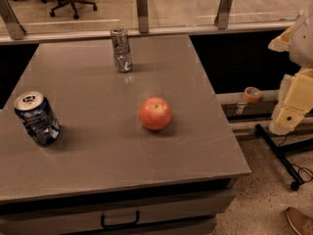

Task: Move pepsi can near apple

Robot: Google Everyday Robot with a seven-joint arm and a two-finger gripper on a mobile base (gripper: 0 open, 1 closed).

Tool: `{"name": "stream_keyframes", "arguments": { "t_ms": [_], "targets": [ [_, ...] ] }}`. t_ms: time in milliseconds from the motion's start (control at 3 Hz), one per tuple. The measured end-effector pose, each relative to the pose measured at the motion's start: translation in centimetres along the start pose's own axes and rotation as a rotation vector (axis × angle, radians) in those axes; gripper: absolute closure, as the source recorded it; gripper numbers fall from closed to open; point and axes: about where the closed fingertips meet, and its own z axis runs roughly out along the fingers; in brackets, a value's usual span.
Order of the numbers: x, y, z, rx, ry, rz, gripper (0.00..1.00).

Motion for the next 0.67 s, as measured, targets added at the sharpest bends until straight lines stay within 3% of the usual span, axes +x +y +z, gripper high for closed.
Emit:
{"name": "stream_keyframes", "arguments": {
  "t_ms": [333,667],
  "targets": [
    [0.0,0.0,0.0,0.000,0.000,0.000,0.00],
    [-2.5,-0.1,-0.3,-0.001,-0.097,-0.004,0.00]
  ]
}}
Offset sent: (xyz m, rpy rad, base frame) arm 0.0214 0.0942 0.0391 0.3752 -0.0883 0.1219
